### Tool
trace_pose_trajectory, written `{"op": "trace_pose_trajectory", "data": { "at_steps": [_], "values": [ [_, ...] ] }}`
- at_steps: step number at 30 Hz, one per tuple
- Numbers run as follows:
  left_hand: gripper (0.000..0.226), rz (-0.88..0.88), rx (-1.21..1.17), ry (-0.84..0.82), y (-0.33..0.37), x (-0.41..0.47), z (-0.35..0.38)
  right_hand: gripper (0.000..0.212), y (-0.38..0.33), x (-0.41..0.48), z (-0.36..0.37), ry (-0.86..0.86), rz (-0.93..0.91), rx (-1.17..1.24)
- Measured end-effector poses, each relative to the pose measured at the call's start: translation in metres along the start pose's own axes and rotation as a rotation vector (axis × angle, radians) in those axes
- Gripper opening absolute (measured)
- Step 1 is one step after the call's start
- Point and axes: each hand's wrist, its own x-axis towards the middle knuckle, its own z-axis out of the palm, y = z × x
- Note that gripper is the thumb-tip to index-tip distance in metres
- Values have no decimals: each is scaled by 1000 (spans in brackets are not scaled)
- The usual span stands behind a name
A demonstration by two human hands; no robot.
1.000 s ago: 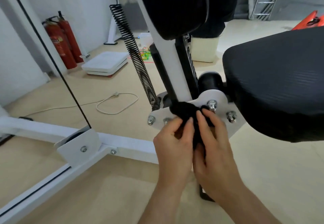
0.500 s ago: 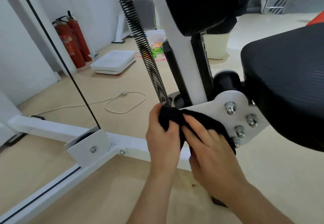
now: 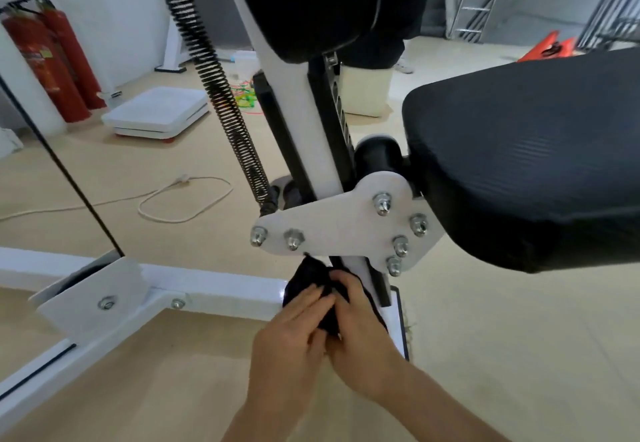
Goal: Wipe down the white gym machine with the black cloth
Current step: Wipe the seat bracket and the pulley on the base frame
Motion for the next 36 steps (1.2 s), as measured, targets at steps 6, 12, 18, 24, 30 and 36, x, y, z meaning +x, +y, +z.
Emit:
{"op": "trace_pose_trajectory", "data": {
  "at_steps": [6,12,18,24,30,36],
  "values": [
    [33,-889,-807,539,18,26,-30,67,-40,-2,-25,144,-77,21],
    [21,-955,-1331,526,11,75,-22,50,-44,30,-27,486,-48,237],
    [20,-946,-1316,374,7,63,11,32,-33,29,-27,673,242,301],
    [17,-945,-1185,367,-2,66,15,13,-21,27,-35,572,376,219],
    [59,-1012,-1570,82,-16,67,36,13,-36,37,-17,654,155,264],
    [14,-1059,-1459,89,29,58,62,24,-16,4,5,684,469,537]
  ]
}}
